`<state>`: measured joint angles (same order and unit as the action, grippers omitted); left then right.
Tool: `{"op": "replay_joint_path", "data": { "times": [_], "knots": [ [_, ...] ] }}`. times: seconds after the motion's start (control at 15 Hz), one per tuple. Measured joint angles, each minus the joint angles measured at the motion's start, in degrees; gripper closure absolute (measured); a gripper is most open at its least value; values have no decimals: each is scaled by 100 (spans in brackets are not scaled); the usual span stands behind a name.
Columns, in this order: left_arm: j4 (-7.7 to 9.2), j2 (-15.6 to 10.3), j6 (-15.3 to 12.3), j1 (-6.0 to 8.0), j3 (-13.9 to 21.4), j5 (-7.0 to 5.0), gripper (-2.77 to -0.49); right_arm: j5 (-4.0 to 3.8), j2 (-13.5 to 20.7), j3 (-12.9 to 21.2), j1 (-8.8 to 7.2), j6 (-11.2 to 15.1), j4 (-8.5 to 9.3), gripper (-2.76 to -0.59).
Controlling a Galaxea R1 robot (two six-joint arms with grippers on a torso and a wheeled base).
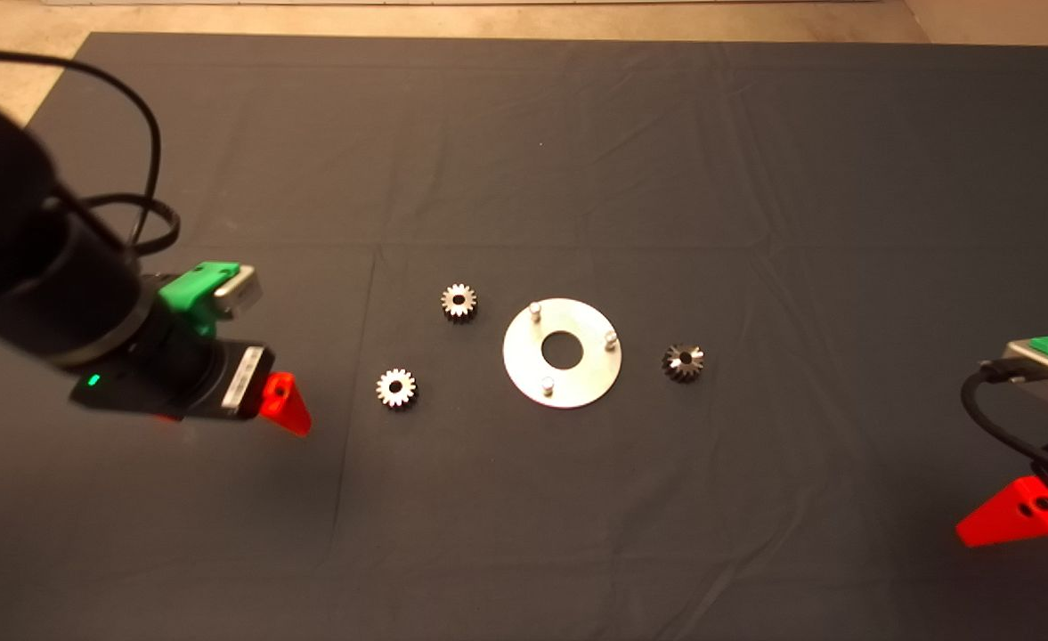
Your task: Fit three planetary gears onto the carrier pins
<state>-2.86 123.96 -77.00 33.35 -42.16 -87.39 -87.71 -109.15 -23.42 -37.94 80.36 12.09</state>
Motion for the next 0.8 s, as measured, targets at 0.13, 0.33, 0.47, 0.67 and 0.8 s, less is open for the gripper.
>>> {"op": "replay_joint_path", "data": {
  "times": [0.13,0.33,0.47,0.67,0.8],
  "knots": [
    [-13,310,298,-76,-537,0,-276,0,1,0,0,-1,0,-275],
    [-30,921,689,-238,-1217,-3,-276,0,12,0,1,-1,0,-275],
    [-33,1413,908,-338,-1714,5,-276,1,12,0,1,-1,0,-275],
    [-30,1824,1187,-537,-2294,35,-276,-5,28,0,1,-1,0,-275],
    [-33,1969,1466,-831,-2658,52,-276,1,26,9,-1,-1,4,-275]
  ]
}}
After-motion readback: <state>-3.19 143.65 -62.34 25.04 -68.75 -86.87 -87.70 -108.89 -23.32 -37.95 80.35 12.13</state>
